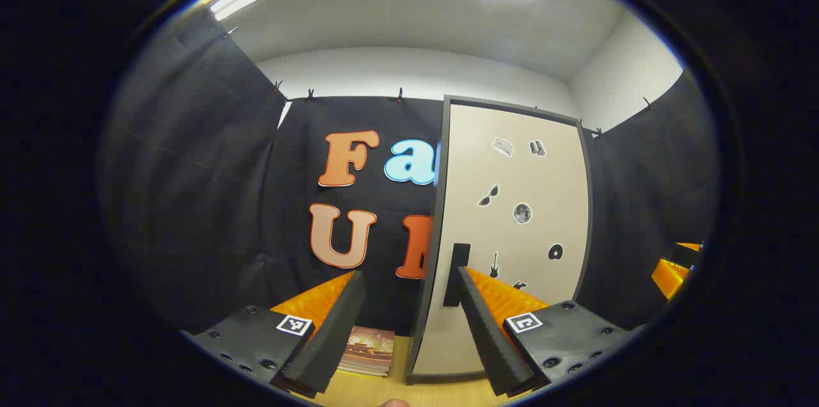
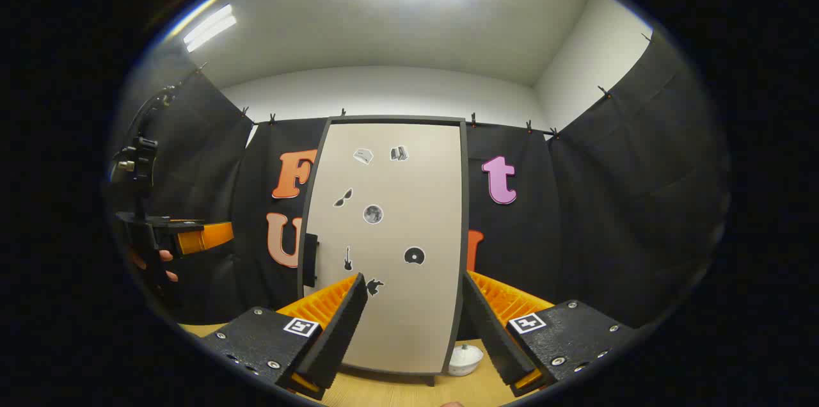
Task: Open the cabinet door with the right hand, grasp the bottle in the cabinet with the left hand and place it on the coaster, then close the cabinet door with the right hand.
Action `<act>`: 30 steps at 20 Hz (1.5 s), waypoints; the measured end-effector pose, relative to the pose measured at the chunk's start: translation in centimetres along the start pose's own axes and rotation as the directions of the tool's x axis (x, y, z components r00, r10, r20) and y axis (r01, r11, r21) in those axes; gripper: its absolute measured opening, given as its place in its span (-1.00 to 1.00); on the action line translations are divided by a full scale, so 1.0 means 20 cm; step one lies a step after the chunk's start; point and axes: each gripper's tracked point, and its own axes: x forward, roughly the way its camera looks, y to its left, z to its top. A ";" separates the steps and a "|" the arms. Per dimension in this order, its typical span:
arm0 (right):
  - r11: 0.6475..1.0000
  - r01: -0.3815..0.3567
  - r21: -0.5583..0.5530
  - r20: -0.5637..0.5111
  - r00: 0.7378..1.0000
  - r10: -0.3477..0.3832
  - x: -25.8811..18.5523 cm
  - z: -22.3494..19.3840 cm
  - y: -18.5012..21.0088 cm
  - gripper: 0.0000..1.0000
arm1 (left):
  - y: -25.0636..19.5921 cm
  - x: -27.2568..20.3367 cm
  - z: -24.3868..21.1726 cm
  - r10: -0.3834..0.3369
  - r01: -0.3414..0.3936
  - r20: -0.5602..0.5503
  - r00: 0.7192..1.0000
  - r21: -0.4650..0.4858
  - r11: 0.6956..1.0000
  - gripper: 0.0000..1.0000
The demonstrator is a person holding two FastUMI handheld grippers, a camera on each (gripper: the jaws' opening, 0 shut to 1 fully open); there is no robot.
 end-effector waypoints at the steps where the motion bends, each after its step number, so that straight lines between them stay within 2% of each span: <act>1: 1.000 0.007 0.003 -0.002 1.000 -0.007 0.00 0.00 -0.01 0.84 | -0.01 0.00 0.01 -0.005 0.005 0.003 1.000 0.008 1.000 0.89; 6: 0.999 -0.020 0.040 -0.034 0.999 0.022 0.00 -0.03 0.01 0.85 | -0.15 0.01 0.05 -0.073 0.071 0.031 0.997 0.057 0.996 0.88; 13: 1.000 -0.021 0.003 -0.031 0.999 0.021 -0.01 -0.03 -0.02 0.84 | -0.19 0.03 0.03 -0.072 0.069 0.039 0.997 0.071 0.995 0.89; 20: 1.000 -0.001 0.014 -0.032 0.999 0.002 0.01 -0.04 -0.08 0.84 | -0.19 0.08 0.01 -0.029 0.027 0.032 0.999 0.077 0.997 0.89; 26: 0.999 -0.015 0.046 0.009 1.000 0.015 0.11 0.03 -0.02 0.84 | -0.18 0.10 0.00 -0.027 0.024 0.028 0.999 0.086 0.996 0.89; 30: 0.999 -0.035 0.026 0.007 0.999 0.035 0.18 0.04 0.04 0.84 | -0.14 0.14 -0.02 -0.013 0.010 0.022 1.000 0.099 0.995 0.87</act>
